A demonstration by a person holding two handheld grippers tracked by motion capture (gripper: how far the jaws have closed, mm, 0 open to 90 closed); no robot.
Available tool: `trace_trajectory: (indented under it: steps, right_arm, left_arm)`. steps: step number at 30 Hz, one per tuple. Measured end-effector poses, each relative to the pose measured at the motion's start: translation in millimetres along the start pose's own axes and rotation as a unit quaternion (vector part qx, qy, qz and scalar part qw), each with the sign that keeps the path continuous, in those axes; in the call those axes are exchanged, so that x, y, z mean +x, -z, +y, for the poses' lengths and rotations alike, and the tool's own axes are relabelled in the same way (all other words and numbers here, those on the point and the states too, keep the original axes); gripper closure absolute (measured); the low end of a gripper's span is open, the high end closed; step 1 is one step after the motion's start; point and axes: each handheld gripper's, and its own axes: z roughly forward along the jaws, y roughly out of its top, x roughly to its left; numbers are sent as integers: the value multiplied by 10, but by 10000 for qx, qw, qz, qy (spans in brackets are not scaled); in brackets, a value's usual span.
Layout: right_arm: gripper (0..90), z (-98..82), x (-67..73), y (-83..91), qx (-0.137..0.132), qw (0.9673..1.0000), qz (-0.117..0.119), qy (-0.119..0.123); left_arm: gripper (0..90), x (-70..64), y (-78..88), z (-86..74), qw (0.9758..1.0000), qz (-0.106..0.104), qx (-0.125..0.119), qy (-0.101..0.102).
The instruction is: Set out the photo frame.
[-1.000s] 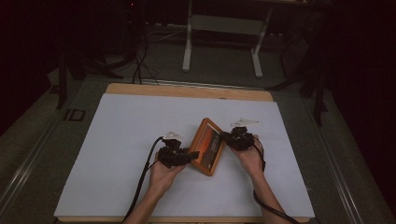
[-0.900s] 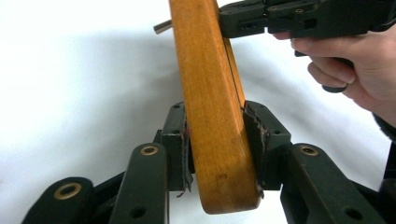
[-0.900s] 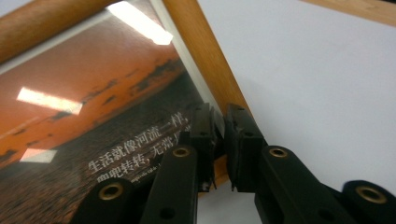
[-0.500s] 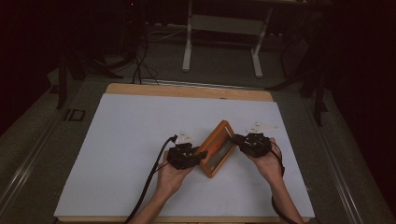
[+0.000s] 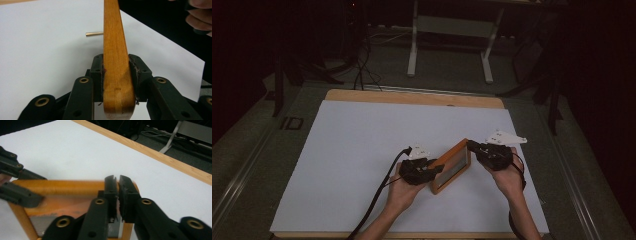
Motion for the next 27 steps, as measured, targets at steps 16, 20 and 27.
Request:
trace_trajectory:
  steps: [16, 20, 27]
  right_arm:
    - [900, -80, 5, -113, 62, 9998, 61, -153]
    - [900, -92, -4, -104, 35, 9998, 85, -179]
    - [899, -104, -12, -109, -26, 9996, 118, -244]
  left_arm:
    - [483, 8, 11, -218, 9993, -317, -218, -28]
    - [462, 23, -6, -316, 9987, -398, -314, 48]
    - [438, -37, -123, -450, 9990, -440, -91, 14]
